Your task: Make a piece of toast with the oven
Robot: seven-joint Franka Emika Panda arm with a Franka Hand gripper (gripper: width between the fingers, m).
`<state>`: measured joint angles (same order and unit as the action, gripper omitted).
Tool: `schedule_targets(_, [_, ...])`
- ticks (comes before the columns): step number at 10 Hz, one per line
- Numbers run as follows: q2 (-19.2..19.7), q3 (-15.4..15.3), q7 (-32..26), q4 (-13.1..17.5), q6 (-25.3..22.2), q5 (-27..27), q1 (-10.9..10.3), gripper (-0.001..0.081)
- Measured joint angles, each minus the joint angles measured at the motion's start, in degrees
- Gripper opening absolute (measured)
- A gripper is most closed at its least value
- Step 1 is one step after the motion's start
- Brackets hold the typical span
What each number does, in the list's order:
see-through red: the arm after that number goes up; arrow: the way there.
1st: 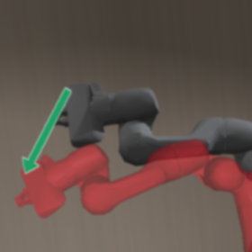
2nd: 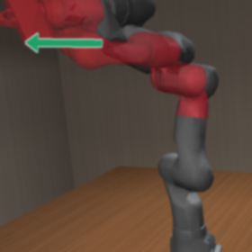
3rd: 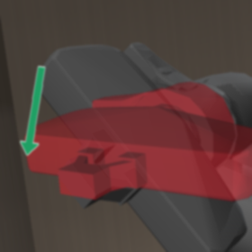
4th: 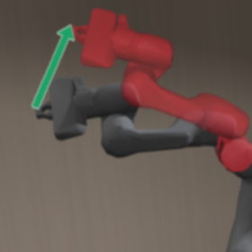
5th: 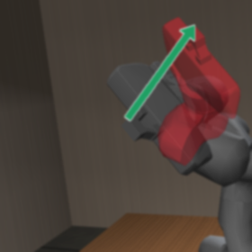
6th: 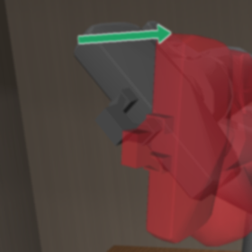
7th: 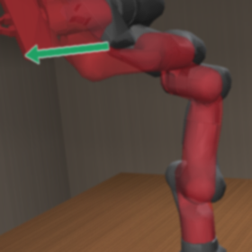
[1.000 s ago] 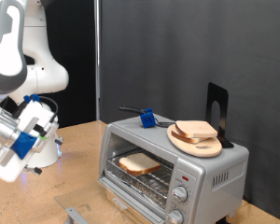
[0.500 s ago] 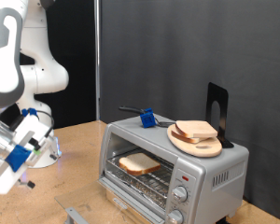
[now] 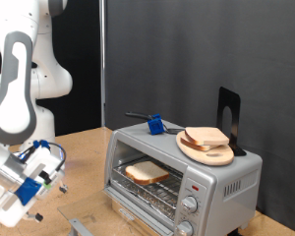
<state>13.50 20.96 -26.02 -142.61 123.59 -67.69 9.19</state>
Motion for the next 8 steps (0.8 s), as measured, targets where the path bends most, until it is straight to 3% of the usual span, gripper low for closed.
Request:
schedule_targets(4, [3.5, -3.6, -3.6, -0.8, 0.3, -2.5, -0.2, 0.0808])
schedule_targets(6, [3.7, -5.0, -4.6, -1.6, 0.0, -3.2, -0.3, 0.0808])
schedule_targets(8, [2.9, -5.9, -4.6, -2.1, -3.2, -3.4, -0.3, 0.0808])
